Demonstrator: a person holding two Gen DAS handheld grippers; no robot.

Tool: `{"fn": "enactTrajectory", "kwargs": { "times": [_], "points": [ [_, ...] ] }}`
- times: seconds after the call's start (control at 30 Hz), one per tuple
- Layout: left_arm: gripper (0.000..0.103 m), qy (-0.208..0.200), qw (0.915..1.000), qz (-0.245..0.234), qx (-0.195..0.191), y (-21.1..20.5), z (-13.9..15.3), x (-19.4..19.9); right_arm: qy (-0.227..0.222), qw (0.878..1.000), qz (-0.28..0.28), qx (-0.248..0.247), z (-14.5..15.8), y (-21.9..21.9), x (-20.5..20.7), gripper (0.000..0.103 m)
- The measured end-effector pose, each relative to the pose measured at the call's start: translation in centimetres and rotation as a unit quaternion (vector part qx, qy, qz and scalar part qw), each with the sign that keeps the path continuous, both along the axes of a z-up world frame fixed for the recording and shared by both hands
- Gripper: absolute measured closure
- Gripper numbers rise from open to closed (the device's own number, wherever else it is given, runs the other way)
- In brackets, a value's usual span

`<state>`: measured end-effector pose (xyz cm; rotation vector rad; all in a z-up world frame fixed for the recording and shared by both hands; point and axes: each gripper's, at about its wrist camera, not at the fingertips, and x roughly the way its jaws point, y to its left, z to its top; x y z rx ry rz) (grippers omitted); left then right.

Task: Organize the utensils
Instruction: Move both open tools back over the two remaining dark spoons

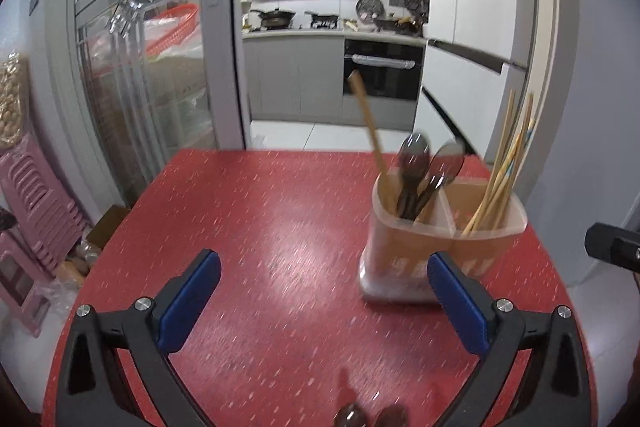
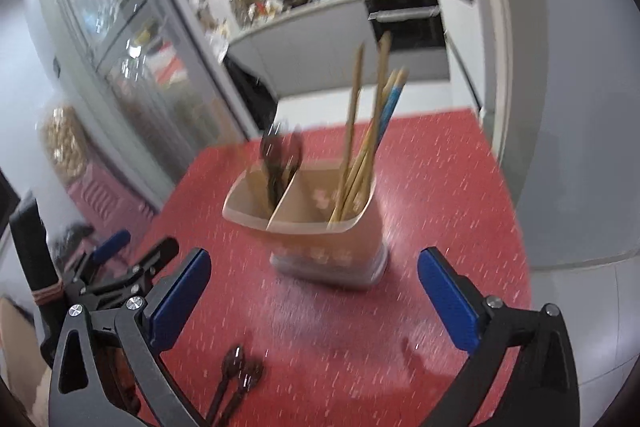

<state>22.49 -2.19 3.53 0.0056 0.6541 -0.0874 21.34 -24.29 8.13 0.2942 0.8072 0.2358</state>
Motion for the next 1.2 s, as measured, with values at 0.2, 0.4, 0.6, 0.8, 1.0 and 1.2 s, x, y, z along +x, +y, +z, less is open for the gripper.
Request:
{"fn": "enactTrajectory", "kwargs": {
  "times": [0.2, 0.4, 0.6, 0.8, 1.0, 1.2],
  "points": [
    [0.000, 0.056, 0.9983, 0.016, 0.001, 4.1, -4.1, -3.4, 0.083, 0.995, 0.053, -0.014, -4.5, 4.6, -1.5, 0.000],
    [0.000, 0.112, 0.9927, 0.044, 0.009, 7.1, -8.8, -6.8, 0.180, 0.979, 0.090, -0.034, -10.1, 8.7, -2.8, 0.002],
    [0.000, 0.128, 0.9906, 0.045, 0.011, 8.5, -10.5, -8.9, 0.239, 0.967, 0.080, -0.033, -12.7, 10.4, -2.7, 0.022],
    [0.000, 0.136, 0.9890, 0.057, -0.016, 9.9, -10.5, -9.8, 0.259, 0.963, 0.066, -0.041, -13.8, 11.4, -2.3, 0.034],
    [0.000, 0.142, 0.9881, 0.057, -0.011, 10.1, -10.1, -9.2, 0.252, 0.962, 0.068, -0.074, -13.8, 14.2, -2.3, 0.041],
    [0.000, 0.149, 0.9871, 0.058, -0.011, 9.8, -9.9, -8.6, 0.235, 0.961, 0.067, -0.131, -13.8, 16.2, -2.3, 0.052]
  ]
}}
